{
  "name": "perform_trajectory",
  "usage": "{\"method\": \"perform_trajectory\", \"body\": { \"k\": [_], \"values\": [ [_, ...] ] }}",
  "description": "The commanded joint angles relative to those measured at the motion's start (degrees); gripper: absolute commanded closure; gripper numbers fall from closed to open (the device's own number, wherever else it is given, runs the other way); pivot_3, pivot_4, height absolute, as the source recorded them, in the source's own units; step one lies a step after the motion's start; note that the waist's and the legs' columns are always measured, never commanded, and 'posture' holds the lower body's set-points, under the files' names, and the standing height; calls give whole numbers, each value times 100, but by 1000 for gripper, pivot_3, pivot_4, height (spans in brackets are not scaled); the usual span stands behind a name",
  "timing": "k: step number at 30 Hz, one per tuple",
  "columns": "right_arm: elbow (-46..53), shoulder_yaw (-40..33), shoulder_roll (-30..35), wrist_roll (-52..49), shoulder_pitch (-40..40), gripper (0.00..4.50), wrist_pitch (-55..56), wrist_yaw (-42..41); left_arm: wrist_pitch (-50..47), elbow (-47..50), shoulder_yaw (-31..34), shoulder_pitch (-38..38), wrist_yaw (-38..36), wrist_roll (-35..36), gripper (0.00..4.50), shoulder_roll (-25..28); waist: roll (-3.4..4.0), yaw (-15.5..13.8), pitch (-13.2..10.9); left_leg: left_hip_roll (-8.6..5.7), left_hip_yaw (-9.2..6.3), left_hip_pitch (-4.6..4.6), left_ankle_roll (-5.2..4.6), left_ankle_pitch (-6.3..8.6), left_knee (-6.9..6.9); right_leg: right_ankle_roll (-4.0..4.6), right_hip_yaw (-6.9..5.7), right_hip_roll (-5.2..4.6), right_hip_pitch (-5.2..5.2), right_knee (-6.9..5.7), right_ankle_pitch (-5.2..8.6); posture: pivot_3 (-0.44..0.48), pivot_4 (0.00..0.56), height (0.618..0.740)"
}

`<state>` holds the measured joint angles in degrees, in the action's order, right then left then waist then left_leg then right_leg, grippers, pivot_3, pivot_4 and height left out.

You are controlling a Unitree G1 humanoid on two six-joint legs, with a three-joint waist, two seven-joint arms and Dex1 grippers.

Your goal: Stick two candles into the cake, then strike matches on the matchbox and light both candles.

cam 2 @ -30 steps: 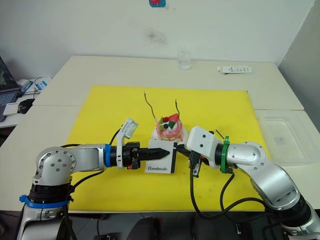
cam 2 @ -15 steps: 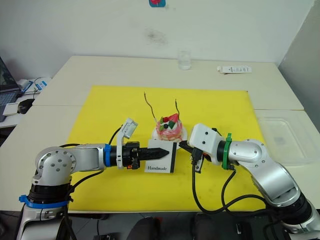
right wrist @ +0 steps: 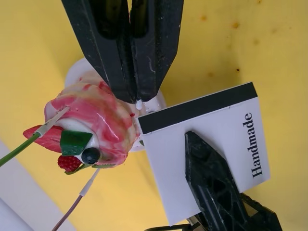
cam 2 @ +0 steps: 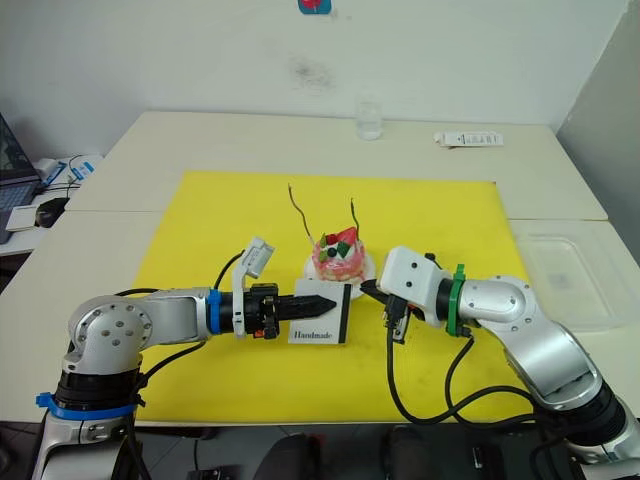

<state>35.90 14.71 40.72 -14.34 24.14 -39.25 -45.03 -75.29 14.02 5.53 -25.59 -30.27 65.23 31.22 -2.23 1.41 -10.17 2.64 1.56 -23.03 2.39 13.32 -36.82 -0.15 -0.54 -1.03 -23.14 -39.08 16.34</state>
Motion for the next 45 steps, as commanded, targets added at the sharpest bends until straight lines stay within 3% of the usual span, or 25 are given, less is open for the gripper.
{"method": "perform_trajectory", "body": {
  "k": [1, 21, 45],
  "values": [
    [228, -111, 39, 4, 124, 4483, 95, -24, 138, 91, 34, -75, 28, -55, 4500, -52, 0, 0, 0, 0, 0, 0, 0, 0, 0, 0, 0, 0, 0, 0, 0, 0, 150, 740],
    [-174, 270, -268, 435, 323, 4483, 334, -16, 28, 179, 59, -63, 43, 163, 4500, -92, 0, 1, 0, 0, 0, 0, 0, 0, -2, 4, 1, 0, 0, 0, -2, 0, 150, 740],
    [-347, 574, -125, 737, 392, 4483, 570, -452, 192, 279, 6, -165, -34, -4, 4500, -144, 0, 1, 0, 0, 0, 0, 0, 0, -3, 12, 0, 0, 0, -2, -7, 0, 150, 740]
  ]
}}
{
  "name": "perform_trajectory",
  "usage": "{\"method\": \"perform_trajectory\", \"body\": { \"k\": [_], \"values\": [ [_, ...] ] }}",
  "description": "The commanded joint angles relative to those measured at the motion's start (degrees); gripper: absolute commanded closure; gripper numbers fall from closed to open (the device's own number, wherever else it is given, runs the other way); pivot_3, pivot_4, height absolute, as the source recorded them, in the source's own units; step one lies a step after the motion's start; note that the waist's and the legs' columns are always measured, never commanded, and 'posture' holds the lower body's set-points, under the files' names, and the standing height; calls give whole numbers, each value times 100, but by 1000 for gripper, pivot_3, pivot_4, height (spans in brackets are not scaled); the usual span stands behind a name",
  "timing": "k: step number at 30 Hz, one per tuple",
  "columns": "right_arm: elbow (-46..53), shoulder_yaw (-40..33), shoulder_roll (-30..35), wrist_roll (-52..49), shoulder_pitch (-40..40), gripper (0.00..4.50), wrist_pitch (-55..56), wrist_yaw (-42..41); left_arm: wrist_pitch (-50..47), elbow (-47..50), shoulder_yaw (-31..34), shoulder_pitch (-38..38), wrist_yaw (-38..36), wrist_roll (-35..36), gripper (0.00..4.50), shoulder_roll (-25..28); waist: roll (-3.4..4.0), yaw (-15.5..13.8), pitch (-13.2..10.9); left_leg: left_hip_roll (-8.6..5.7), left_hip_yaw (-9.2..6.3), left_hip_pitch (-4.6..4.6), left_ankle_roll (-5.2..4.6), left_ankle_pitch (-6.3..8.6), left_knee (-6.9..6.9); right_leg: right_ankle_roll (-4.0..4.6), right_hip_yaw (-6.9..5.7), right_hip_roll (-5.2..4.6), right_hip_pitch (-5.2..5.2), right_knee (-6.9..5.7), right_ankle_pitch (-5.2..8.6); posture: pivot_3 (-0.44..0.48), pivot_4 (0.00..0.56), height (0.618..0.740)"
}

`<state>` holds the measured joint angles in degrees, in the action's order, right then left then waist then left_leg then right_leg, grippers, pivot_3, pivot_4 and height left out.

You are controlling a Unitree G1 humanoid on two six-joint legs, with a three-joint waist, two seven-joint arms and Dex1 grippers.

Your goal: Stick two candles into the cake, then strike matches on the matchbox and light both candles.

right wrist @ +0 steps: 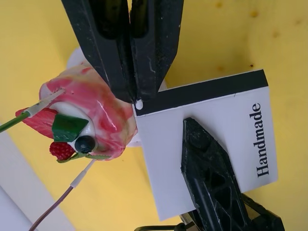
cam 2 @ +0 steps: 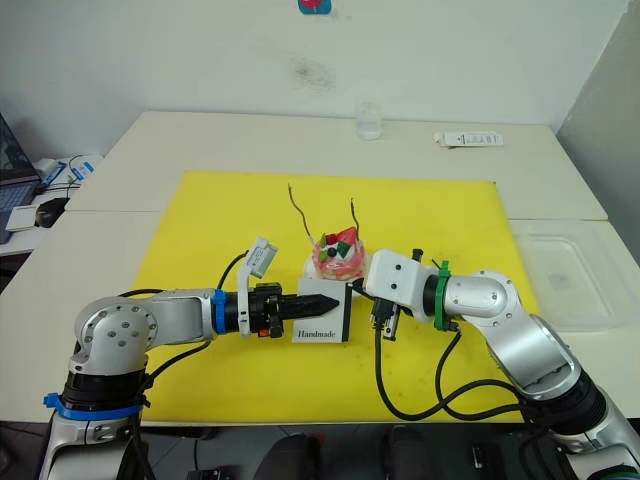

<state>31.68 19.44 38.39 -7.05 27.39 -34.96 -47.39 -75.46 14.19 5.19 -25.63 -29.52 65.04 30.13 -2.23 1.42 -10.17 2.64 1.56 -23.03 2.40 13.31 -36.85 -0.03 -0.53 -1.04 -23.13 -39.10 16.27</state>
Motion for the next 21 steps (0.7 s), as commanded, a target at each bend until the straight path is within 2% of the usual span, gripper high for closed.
{"method": "perform_trajectory", "body": {
  "k": [1, 7, 12, 21],
  "values": [
    [105, 99, 147, -20, 57, 4483, 137, -291, 247, 257, 23, -159, -123, -45, 4500, -6, 0, -1, 0, 0, 0, 0, 0, 0, 0, 0, 0, 0, 0, 0, 0, 0, 150, 740],
    [394, -305, 460, -380, 91, 4483, -51, -651, 387, 165, 2, -90, -230, -315, 4500, 182, 0, -1, 0, 0, -1, 0, 0, 0, -1, 9, -1, 0, 1, 0, -5, 0, 150, 740],
    [527, -650, 463, -725, 340, 4483, -398, -625, 391, 158, -13, -37, -340, -387, 4500, 290, 0, 0, 0, 1, -1, 1, 0, 0, -1, 9, -2, 0, 2, 0, -6, 0, 150, 740],
    [500, -501, 260, -710, 352, 4483, -461, -316, 320, 244, -68, -30, -363, -320, 4500, 207, 0, 0, 0, 1, 0, 0, 0, 0, -1, 9, 0, -1, 1, 1, -5, 0, 150, 740]
  ]
}}
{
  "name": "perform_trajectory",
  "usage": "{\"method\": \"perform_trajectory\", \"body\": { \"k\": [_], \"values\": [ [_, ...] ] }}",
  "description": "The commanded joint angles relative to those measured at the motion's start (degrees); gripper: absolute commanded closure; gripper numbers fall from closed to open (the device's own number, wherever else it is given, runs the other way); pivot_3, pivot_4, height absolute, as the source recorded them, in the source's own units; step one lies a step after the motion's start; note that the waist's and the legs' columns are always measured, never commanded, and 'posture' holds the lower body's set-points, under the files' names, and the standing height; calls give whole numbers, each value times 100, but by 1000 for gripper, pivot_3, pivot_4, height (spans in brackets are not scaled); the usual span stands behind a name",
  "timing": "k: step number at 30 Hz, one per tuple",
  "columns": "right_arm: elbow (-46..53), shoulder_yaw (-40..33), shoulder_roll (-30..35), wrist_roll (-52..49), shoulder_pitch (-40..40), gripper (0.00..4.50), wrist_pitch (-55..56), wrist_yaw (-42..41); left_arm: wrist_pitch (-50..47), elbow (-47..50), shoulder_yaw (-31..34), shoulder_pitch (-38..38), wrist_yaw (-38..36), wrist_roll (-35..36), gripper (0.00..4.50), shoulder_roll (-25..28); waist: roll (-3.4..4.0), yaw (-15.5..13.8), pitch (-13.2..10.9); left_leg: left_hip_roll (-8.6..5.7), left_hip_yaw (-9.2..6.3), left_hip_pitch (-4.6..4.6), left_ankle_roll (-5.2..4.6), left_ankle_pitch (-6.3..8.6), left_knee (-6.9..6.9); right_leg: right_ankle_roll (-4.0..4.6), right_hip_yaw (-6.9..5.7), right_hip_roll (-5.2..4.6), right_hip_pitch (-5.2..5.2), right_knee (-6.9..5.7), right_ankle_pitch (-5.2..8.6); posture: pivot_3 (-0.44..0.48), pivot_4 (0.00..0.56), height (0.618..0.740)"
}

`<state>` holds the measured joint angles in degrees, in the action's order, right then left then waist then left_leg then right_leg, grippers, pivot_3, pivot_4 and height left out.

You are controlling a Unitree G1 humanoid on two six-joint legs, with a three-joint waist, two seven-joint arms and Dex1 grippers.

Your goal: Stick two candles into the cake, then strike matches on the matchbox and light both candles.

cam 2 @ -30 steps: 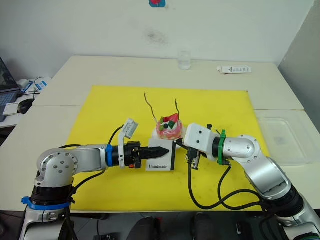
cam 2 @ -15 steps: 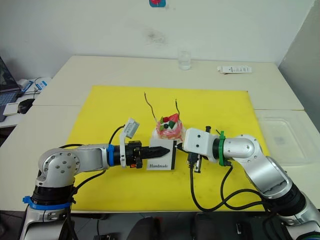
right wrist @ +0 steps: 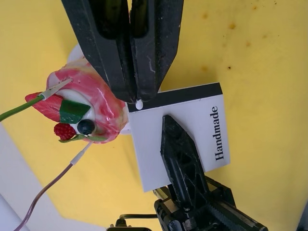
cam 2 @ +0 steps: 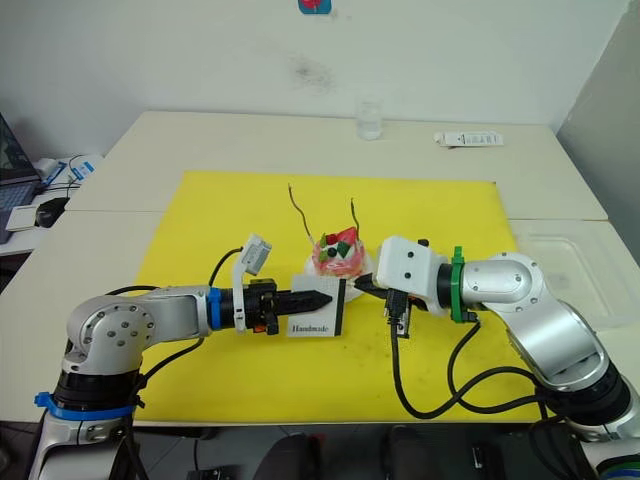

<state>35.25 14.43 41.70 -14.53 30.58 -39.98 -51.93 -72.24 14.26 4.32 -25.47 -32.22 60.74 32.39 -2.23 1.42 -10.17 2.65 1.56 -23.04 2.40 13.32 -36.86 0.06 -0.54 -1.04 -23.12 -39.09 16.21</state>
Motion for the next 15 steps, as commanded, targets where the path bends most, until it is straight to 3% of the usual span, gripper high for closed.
{"method": "perform_trajectory", "body": {
  "k": [1, 15],
  "values": [
    [127, 32, -102, 58, 34, 4483, 48, 181, -17, 248, 21, -50, -104, 137, 4500, -29, 0, 0, 0, 0, 0, 0, 0, 0, 0, 0, 0, 0, 0, 0, 0, 0, 150, 740],
    [-226, 464, -184, 622, 5, 4483, 515, 302, -111, 280, 84, -74, -119, 184, 4500, -72, 0, 1, 0, 0, -1, 0, 0, 0, 0, 0, -1, 0, 0, -1, 0, 0, 150, 740]
  ]
}}
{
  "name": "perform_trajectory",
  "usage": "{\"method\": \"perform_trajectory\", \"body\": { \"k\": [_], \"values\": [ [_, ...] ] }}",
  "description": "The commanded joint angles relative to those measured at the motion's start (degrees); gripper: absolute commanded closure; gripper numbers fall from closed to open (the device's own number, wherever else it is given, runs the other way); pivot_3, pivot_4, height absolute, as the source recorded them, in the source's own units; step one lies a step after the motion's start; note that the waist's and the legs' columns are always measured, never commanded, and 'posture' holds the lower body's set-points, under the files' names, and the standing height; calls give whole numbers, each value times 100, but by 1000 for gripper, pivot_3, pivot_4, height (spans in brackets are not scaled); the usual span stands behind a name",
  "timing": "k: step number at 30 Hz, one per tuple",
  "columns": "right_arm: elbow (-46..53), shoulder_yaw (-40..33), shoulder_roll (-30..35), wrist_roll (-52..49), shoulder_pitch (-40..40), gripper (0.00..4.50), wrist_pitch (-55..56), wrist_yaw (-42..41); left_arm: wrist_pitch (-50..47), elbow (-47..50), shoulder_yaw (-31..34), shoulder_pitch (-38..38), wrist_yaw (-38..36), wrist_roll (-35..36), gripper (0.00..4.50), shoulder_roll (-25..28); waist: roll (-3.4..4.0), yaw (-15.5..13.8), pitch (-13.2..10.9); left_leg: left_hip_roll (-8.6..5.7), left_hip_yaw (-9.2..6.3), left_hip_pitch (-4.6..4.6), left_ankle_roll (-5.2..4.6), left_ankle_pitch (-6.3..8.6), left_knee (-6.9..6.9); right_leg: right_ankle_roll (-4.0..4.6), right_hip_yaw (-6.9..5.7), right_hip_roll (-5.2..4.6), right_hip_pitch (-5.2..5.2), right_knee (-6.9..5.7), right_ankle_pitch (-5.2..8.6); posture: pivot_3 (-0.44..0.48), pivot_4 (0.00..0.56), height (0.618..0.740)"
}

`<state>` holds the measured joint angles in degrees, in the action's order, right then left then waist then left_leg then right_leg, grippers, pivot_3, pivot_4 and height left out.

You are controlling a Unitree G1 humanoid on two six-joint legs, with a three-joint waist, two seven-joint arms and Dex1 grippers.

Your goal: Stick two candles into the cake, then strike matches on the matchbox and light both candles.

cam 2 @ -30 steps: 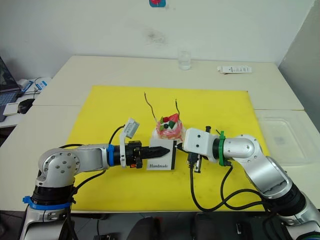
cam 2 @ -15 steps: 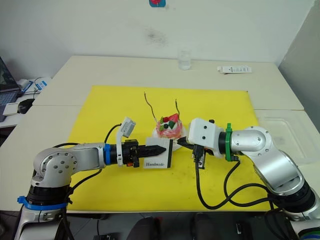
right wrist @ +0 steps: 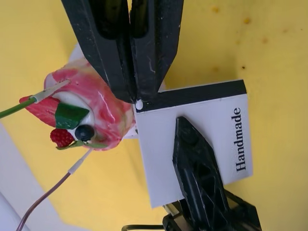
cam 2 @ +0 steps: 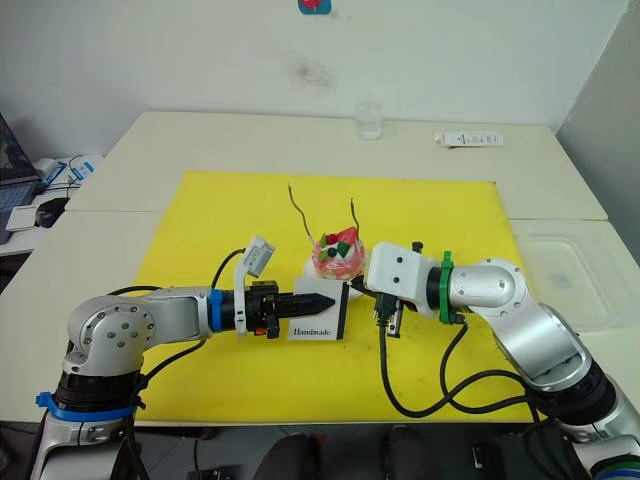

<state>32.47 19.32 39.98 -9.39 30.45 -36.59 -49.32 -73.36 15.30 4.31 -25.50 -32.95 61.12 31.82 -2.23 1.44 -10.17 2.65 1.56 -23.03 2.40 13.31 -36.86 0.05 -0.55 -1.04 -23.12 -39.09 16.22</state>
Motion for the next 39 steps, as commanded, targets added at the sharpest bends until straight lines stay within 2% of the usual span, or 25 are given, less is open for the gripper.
{"method": "perform_trajectory", "body": {
  "k": [1, 34, 39],
  "values": [
    [26, 1, -14, 146, 9, 4483, 215, 37, -4, 179, 87, -74, -44, 150, 4500, -21, 0, 0, 0, 0, 0, 0, 0, 0, 0, 0, 0, 0, 0, 0, 0, 0, 150, 740],
    [-294, 316, -93, 679, -105, 4483, 748, -251, 45, 279, 69, -105, -58, 208, 4500, -100, 0, -1, 0, 0, 0, 0, 0, 0, -1, 2, 0, 0, 0, 0, -1, 0, 150, 740],
    [-133, 368, 44, 515, -157, 4483, 800, -582, 251, 232, 34, -156, -83, 0, 4500, -97, 0, -2, 0, 0, 0, 0, 0, 0, -1, 1, 0, 0, 0, -1, -1, 0, 150, 740]
  ]
}}
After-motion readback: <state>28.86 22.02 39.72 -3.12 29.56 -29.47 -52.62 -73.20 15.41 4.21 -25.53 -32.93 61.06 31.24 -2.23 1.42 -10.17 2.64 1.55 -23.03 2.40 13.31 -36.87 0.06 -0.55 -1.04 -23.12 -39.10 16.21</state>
